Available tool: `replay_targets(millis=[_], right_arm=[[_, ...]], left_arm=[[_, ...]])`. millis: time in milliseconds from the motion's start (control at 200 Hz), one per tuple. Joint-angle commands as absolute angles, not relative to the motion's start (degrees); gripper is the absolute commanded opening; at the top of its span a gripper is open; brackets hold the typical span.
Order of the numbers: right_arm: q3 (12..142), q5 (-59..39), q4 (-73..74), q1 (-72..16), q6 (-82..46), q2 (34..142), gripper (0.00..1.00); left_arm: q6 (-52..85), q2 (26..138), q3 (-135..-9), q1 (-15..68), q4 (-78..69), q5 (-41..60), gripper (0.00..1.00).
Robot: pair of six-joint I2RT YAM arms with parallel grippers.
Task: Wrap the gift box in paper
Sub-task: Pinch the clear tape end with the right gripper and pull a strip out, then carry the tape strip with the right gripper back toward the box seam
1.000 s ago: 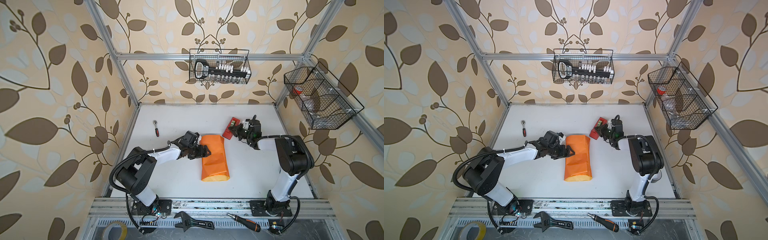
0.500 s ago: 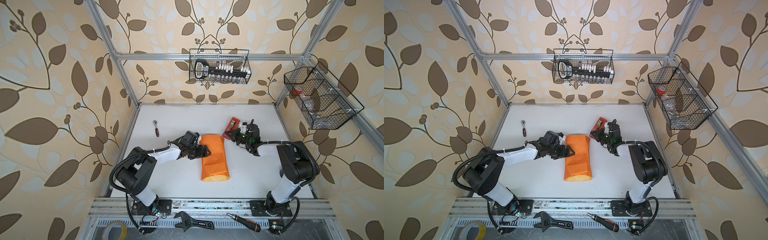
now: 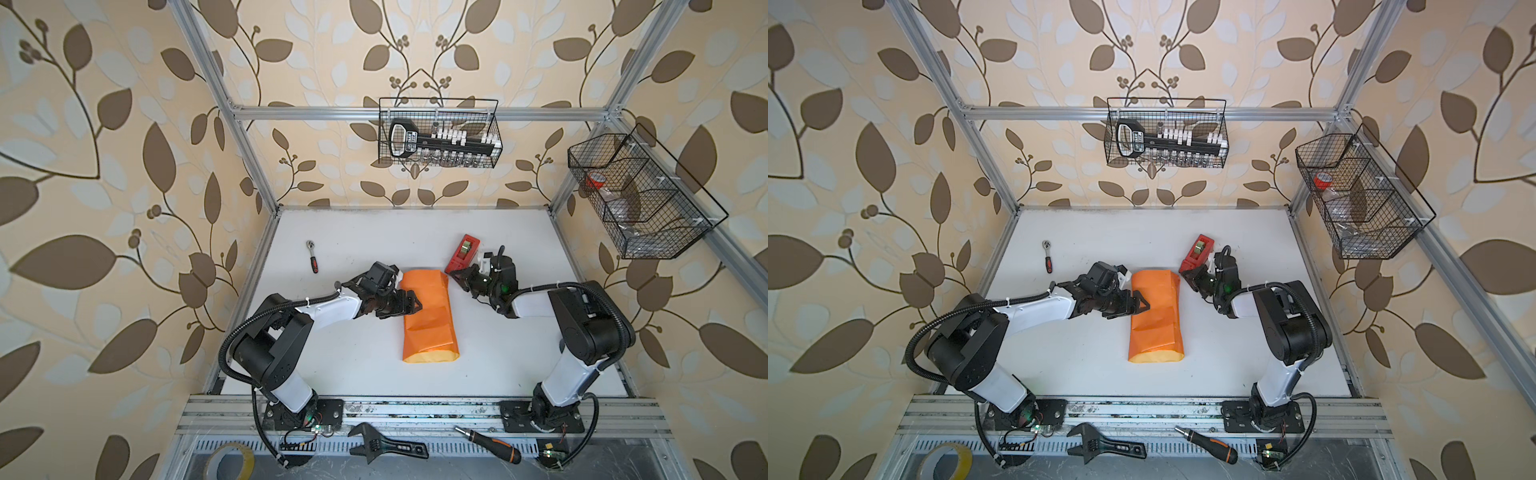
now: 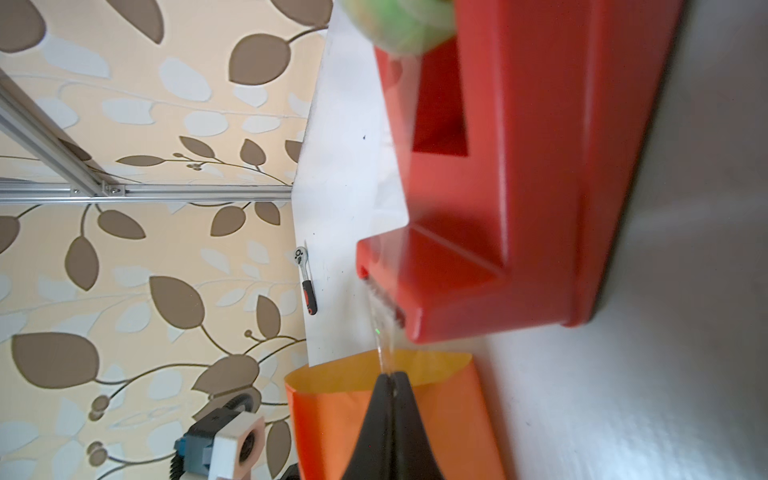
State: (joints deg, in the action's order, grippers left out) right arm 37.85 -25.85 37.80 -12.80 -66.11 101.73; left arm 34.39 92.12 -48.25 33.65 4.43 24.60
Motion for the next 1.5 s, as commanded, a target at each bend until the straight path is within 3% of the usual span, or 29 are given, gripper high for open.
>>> replay_targets(millis=[0, 1010, 1309, 1494], right_arm=[[36.29, -26.78, 36.95, -13.59, -64.52, 104.17, 0.0], [40.3, -22.18, 19.06, -11.12, -48.32, 102.35, 0.0], [31.25, -24.35, 17.91, -8.62, -46.1, 85.43, 0.0], [23.17, -20.29, 22.99, -13.01, -53.02, 71.28, 0.0]], left_arm=[[32.26, 94.85, -46.86, 33.83, 11.42, 18.28, 0.84], [32.1, 95.08, -46.76, 33.8, 11.25, 18.19, 0.84], [32.08, 94.81, -46.55, 33.77, 11.29, 18.25, 0.84], [31.62, 94.59, -46.65, 33.82, 11.76, 18.16, 0.84]])
